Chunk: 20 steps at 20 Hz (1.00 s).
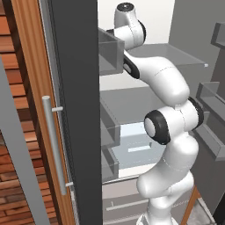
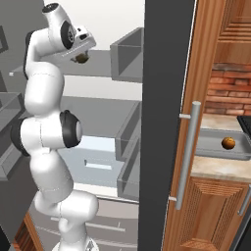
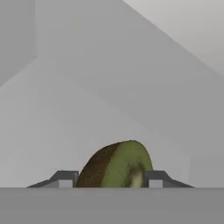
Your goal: Pick the kiwi and orange from the fridge and place them inside the tupperware on the counter.
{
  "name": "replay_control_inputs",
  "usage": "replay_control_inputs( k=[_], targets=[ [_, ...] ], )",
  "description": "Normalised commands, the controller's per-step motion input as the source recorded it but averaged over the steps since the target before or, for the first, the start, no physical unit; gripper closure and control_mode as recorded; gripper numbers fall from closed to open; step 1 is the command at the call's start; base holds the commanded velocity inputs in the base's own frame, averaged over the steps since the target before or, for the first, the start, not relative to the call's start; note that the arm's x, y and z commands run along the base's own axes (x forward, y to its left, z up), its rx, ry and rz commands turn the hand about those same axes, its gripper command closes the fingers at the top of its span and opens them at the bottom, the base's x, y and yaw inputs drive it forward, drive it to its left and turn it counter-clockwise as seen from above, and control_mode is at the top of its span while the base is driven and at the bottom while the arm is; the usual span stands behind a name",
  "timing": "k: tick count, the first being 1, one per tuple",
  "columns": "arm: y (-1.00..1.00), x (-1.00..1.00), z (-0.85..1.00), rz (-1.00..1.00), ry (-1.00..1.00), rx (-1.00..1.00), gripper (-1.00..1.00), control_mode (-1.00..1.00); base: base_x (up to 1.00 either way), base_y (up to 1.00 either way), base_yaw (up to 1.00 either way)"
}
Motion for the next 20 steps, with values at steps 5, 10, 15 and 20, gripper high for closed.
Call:
replay_control_inputs(
  k=[5, 10, 15, 20],
  targets=[
    [0.00, -0.33, -0.22, 0.03, -0.46, 0.00, 1.00, -1.00, 0.00, 0.00, 0.00],
    [-0.05, -0.53, 0.02, 0.01, -0.22, 0.09, 1.00, -1.00, 0.00, 0.00, 0.00],
    [-0.16, -0.69, 0.37, 0.00, 0.00, 0.20, 1.00, -1.00, 0.00, 0.00, 0.00],
    [-0.06, -0.80, 0.32, 0.00, 0.00, 0.13, 1.00, -1.00, 0.00, 0.00, 0.00]
  ],
)
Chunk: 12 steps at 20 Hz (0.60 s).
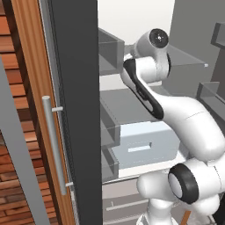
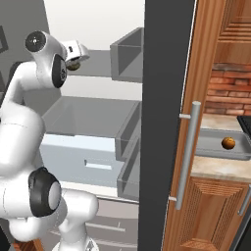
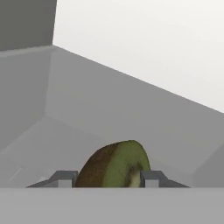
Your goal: Pick the kiwi and orange from the fridge and place them inside the tupperware on the counter.
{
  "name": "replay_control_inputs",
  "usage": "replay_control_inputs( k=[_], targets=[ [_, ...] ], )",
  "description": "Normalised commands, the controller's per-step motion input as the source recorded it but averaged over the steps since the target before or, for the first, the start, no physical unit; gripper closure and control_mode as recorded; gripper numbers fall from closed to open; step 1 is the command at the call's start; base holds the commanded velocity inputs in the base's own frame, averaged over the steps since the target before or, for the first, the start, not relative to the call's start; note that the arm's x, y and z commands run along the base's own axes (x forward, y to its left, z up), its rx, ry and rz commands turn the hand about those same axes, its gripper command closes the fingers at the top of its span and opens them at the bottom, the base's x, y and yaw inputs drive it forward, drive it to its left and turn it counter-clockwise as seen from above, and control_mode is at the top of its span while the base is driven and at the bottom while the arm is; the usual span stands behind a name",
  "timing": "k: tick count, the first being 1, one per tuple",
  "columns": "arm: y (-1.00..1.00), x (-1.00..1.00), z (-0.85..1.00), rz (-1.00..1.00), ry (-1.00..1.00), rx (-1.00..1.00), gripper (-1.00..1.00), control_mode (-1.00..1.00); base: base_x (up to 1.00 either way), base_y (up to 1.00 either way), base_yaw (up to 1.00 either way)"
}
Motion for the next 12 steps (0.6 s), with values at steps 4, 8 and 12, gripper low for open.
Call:
replay_control_inputs(
  k=[4, 8, 12],
  targets=[
    [-0.10, -0.93, 0.15, 0.00, 0.00, 0.04, 1.00, -1.00, 0.00, 0.00, 0.00],
    [-0.08, -0.98, 0.11, 0.00, 0.00, 0.03, 1.00, -1.00, 0.00, 0.00, 0.00],
    [-0.10, -0.99, 0.09, 0.00, 0.00, 0.04, 1.00, -1.00, 0.00, 0.00, 0.00]
  ],
)
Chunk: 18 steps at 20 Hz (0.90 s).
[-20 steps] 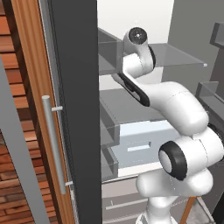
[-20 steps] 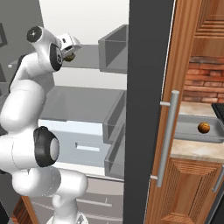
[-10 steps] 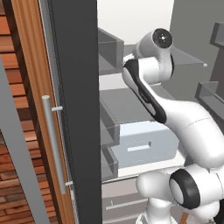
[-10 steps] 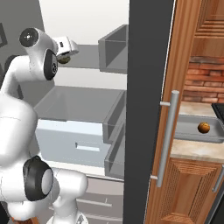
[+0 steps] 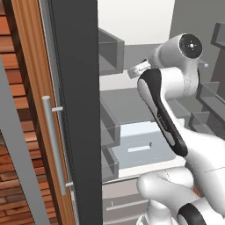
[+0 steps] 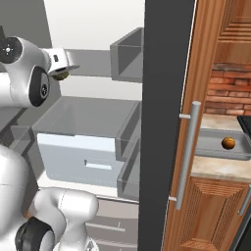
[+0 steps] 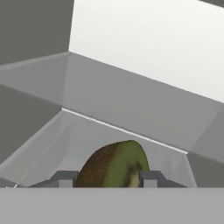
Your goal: Pick the kiwi and orange from the fridge and place them inside the tupperware on the counter.
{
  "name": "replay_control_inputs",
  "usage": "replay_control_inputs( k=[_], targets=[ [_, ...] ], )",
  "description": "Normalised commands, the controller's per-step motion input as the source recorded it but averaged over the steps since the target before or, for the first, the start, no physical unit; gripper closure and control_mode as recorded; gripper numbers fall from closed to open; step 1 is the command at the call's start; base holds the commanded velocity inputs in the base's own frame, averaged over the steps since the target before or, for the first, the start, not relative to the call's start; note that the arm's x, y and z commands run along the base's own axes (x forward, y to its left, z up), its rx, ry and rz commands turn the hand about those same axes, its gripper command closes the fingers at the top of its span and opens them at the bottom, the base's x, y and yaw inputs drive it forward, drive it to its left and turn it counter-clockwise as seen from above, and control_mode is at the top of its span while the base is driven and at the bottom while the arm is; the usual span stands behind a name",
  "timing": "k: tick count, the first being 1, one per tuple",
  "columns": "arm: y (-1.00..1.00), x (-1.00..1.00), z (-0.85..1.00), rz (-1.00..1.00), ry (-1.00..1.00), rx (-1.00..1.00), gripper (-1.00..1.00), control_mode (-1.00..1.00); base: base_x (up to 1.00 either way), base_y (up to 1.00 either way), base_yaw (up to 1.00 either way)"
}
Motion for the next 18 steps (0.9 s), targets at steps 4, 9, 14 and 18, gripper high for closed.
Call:
replay_control_inputs(
  k=[4, 9, 14, 18],
  targets=[
    [-0.10, -0.98, 0.10, 0.00, 0.00, 0.03, 1.00, -1.00, 0.00, 0.00, 0.00],
    [-0.10, -0.94, 0.08, -0.06, 0.00, 0.02, 1.00, -1.00, 0.00, 0.00, 0.00],
    [-0.05, -0.78, 0.00, -0.05, 0.00, 0.01, 1.00, -1.00, 0.00, 0.00, 0.00],
    [-0.03, -0.71, -0.05, -0.05, 0.00, 0.00, 1.00, -1.00, 0.00, 0.00, 0.00]
  ],
)
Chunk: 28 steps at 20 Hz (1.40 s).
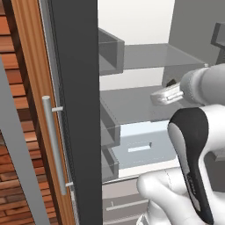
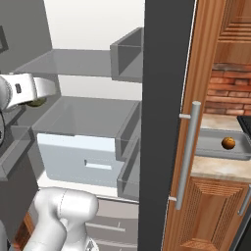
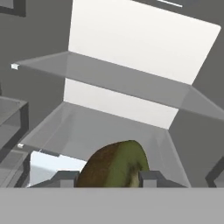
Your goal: Pick the kiwi and orange from the fridge and place them inside the tupperware on the counter.
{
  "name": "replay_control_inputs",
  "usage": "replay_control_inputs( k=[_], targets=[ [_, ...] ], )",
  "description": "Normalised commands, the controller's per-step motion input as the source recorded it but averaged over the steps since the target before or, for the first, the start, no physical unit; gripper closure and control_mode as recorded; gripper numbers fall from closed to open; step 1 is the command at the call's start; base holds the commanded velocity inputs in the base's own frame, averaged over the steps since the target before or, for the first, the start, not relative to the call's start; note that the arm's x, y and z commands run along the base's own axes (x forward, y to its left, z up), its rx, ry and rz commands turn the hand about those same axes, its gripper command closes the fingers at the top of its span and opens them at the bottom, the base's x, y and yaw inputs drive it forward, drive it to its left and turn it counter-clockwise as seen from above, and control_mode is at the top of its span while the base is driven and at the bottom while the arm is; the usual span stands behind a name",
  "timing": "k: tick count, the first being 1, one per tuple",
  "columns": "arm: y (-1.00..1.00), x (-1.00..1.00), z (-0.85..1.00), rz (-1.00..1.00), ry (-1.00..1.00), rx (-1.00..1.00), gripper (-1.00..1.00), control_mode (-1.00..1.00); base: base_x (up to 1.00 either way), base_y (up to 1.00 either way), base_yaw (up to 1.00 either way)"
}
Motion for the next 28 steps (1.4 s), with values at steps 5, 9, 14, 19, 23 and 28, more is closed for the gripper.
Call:
replay_control_inputs(
  k=[5, 9, 14, 19, 23, 28],
  targets=[
    [-0.08, -0.71, -0.04, -0.05, 0.00, 0.06, 1.00, -1.00, 0.00, 0.00, 0.00],
    [-0.02, -0.19, -0.03, 0.00, 0.00, 0.01, 1.00, 1.00, -0.62, -0.01, -0.01],
    [0.00, 0.00, 0.00, 0.00, 0.00, 0.00, 1.00, 1.00, -0.97, 0.00, -0.06],
    [0.00, 0.00, 0.00, 0.00, 0.00, 0.00, 1.00, 1.00, -0.94, -0.03, -0.13],
    [0.00, 0.00, 0.00, 0.00, 0.00, 0.00, 1.00, 1.00, -0.86, -0.22, -0.63],
    [0.00, 0.00, 0.00, 0.00, 0.00, 0.00, 1.00, 1.00, -0.66, -0.26, -0.93]
  ],
)
